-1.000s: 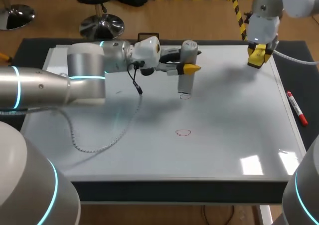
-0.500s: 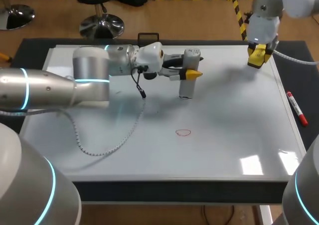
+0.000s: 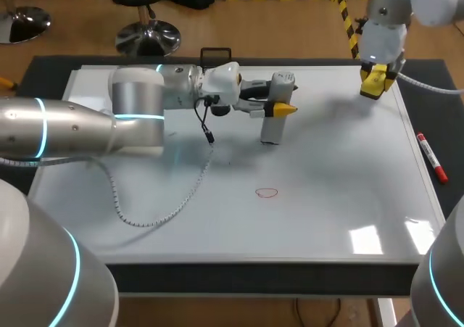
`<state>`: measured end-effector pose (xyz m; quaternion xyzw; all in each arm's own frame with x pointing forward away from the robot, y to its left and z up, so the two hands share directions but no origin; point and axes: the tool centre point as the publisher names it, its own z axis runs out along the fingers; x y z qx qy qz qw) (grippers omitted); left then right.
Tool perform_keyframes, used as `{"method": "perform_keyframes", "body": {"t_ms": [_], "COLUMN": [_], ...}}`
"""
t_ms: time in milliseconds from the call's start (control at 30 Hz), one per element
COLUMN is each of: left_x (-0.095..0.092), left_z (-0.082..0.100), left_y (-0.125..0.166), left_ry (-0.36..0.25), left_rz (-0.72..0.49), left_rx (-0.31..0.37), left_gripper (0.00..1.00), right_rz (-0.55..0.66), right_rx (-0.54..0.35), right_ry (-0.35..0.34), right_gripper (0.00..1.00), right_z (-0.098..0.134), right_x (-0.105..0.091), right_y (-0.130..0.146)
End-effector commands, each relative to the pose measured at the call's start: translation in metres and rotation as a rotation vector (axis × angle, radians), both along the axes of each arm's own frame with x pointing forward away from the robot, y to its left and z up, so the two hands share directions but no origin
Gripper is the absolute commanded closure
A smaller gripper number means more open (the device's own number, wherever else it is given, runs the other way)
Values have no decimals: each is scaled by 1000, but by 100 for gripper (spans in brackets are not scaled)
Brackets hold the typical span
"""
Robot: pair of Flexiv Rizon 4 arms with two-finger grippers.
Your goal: Pick up the inspection probe, press it on each red-marked spot on the whiteboard one by one, put down the probe, pick up the eraser, and wipe off all the red marks.
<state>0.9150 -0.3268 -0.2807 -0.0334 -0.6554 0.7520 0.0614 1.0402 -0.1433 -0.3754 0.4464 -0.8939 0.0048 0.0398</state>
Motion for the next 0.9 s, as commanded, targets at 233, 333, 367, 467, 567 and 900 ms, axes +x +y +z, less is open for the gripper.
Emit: {"method": "perform_keyframes", "body": {"t_ms": [233, 333, 367, 467, 567, 900], "left_x": [3, 3, 4, 4, 4, -2], "left_z": [-10, -13, -14, -17, -18, -19], "left_y": [0, 1, 2, 4, 5, 8], "left_ry": [8, 1, -4, -5, -6, -20], "left_rz": [10, 10, 13, 15, 15, 11], "left_rx": [-15, -20, -23, -21, -7, 60], "left_gripper": [100, 100, 100, 100, 100, 100], "right_rz": [2, 2, 2, 2, 2, 2], "right_rx": [-4, -4, -4, -4, -4, -4], "right_ry": [2, 2, 2, 2, 2, 2], "right_gripper": [100, 100, 100, 100, 100, 100], "right_z": [1, 1, 1, 1, 1, 1], "right_x": [1, 1, 1, 1, 1, 1], "right_y": [0, 0, 0, 0, 0, 0]}}
